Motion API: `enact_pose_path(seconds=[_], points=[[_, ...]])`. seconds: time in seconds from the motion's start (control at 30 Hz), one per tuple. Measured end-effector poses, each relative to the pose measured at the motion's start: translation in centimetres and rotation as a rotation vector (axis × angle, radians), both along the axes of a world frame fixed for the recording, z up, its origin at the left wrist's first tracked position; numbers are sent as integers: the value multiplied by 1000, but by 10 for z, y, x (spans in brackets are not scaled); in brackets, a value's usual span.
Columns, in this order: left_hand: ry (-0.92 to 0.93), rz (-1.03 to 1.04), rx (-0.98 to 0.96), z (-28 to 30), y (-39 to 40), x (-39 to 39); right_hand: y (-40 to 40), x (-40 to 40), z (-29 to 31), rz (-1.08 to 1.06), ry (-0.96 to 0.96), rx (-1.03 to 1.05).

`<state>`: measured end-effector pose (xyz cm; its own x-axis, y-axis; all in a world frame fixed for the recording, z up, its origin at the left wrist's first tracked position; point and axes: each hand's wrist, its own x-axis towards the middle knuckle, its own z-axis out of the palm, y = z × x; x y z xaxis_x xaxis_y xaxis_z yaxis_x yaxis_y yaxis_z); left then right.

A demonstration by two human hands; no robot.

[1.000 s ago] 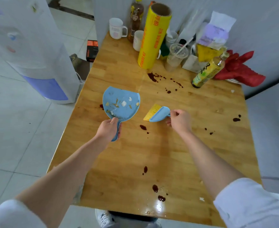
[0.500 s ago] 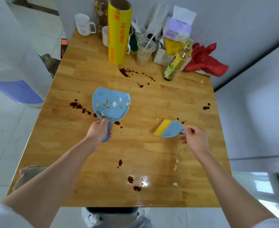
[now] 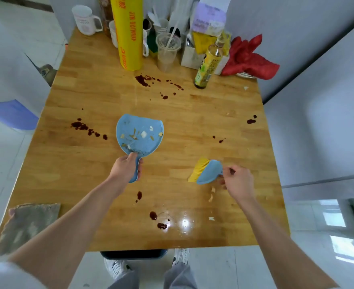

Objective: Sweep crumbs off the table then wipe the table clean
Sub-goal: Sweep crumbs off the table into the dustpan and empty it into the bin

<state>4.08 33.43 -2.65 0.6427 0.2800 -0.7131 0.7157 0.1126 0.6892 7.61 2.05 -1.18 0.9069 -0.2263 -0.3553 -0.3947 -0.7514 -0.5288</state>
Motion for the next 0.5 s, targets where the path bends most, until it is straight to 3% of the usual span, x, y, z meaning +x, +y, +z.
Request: enact_pose_path(seconds=[0.23,0.37,0.5], points=[[36,-16,-26,1,-36,-11,-11,22,31,-30,-94,151],[51,-71,29,-4,-60,-21,11,43,9,52,-7,179],[77,-114,62,-12,-89,-29,-38,20,2,28,61,137]])
